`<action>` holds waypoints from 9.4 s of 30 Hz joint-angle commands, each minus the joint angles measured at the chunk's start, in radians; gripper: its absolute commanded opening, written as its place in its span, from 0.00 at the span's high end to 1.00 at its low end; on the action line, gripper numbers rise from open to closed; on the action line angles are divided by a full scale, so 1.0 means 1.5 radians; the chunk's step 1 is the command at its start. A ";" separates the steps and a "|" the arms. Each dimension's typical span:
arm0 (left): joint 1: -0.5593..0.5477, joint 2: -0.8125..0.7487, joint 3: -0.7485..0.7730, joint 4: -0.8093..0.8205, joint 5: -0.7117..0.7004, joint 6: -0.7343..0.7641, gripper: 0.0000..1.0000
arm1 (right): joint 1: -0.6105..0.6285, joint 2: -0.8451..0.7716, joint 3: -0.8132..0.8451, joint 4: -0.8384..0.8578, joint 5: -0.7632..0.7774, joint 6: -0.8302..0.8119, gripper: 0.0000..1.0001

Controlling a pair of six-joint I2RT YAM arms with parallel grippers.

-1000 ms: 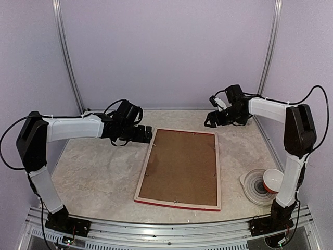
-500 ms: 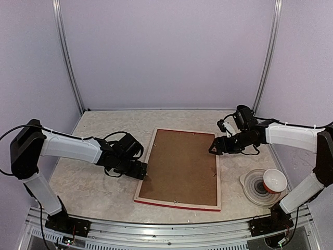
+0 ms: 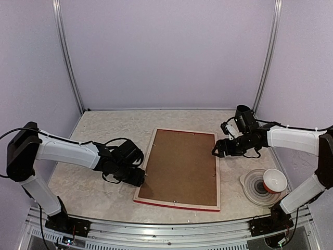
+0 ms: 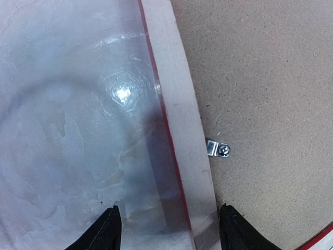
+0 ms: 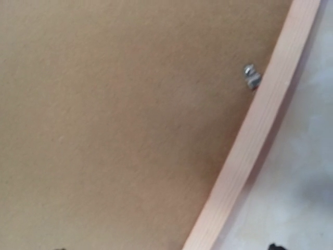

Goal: Put the photo into the frame
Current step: Rotate the photo frame at the center of the board, then press the fastener onto the backboard, then pick up the photo frame from the center of the board.

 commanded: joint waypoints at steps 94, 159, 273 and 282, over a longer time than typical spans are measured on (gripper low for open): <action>0.230 0.030 0.079 0.105 -0.019 -0.042 0.01 | -0.030 -0.073 -0.082 0.127 -0.012 0.063 0.20; 0.176 0.089 0.173 -0.113 -0.051 0.010 0.33 | -0.085 0.014 -0.067 0.175 -0.010 0.013 0.19; -0.127 0.387 0.700 -0.318 0.004 0.571 0.14 | -0.092 -0.140 -0.087 0.068 0.013 0.034 0.01; -0.141 0.410 0.676 -0.351 -0.006 0.542 0.22 | -0.096 -0.151 -0.070 0.050 0.020 0.031 0.01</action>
